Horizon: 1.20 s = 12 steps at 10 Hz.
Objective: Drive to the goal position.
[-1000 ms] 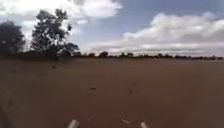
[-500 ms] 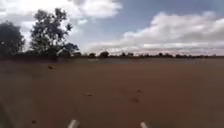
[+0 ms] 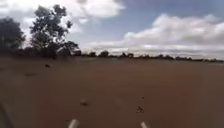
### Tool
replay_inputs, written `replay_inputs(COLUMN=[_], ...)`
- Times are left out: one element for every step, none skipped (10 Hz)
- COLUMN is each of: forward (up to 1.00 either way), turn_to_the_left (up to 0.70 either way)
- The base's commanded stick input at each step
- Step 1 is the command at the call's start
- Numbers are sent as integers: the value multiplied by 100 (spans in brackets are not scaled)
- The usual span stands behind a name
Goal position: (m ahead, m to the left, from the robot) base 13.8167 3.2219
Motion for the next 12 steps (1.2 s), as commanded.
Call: replay_inputs(forward=[70,70,70,70,70,70,70,70,70,70,70,70], turn_to_the_left=[0,0,0,0,0,0,0,0,0,0,0,0])
